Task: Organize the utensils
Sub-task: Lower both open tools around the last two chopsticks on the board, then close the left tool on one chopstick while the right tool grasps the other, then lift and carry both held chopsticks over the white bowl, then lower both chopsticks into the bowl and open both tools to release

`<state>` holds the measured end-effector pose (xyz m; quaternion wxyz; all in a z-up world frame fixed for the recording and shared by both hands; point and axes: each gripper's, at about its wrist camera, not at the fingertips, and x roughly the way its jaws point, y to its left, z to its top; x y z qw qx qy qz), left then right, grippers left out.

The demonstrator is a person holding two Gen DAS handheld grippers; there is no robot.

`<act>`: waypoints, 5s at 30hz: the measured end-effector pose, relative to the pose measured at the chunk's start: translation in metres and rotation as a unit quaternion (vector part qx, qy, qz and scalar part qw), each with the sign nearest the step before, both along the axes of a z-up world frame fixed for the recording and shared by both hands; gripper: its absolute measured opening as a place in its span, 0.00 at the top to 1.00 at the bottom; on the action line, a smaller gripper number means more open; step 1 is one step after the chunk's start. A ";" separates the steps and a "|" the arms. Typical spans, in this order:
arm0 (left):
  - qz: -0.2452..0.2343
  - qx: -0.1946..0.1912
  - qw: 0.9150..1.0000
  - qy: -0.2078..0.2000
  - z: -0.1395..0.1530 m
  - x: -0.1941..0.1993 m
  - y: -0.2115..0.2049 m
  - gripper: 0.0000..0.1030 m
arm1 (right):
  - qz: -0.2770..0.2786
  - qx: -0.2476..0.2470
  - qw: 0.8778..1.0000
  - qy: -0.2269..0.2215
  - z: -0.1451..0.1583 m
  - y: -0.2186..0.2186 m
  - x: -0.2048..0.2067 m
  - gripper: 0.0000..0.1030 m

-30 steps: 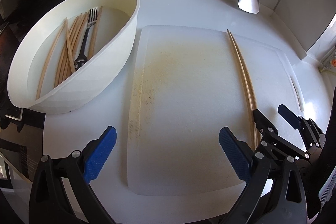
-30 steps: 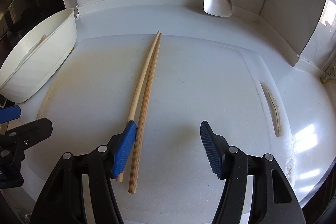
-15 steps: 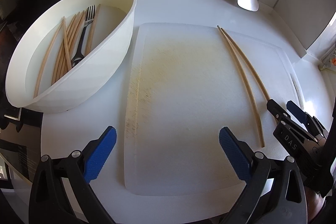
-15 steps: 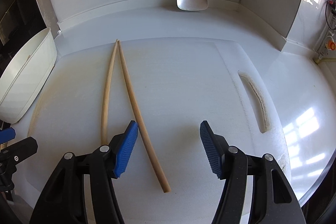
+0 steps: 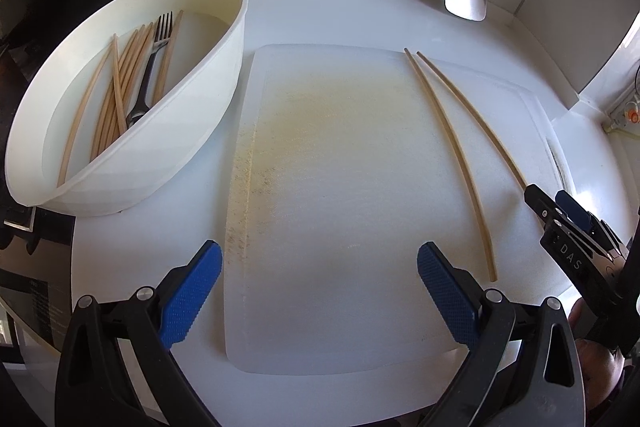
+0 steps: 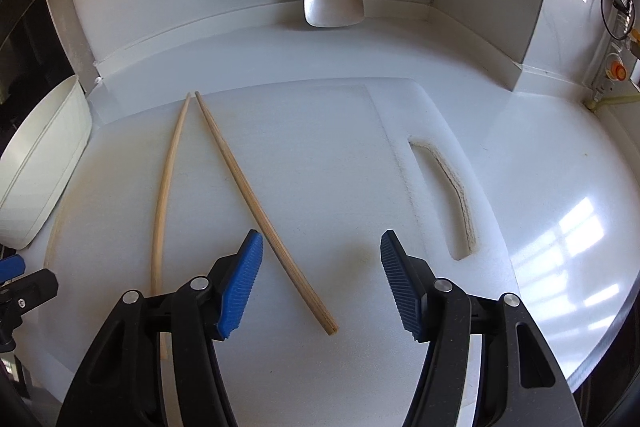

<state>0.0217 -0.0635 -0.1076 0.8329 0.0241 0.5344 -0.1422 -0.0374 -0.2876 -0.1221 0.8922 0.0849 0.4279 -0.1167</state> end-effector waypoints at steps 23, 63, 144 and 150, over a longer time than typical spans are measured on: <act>-0.005 -0.007 1.000 -0.001 0.001 -0.004 0.004 0.07 | -0.009 -0.018 1.000 -0.009 -0.005 -0.004 0.050 0.43; 0.080 -0.007 0.995 -0.056 -0.014 0.010 -0.099 0.06 | 0.164 -0.016 0.986 0.002 -0.004 -0.045 0.039 0.42; 0.170 -0.045 0.975 -0.133 0.098 0.057 0.198 0.93 | 0.236 0.035 0.967 -0.088 0.135 0.215 0.115 0.94; 0.143 -0.042 0.984 -0.100 0.078 0.102 0.231 0.93 | 0.220 0.057 0.972 -0.062 0.117 0.266 0.147 0.94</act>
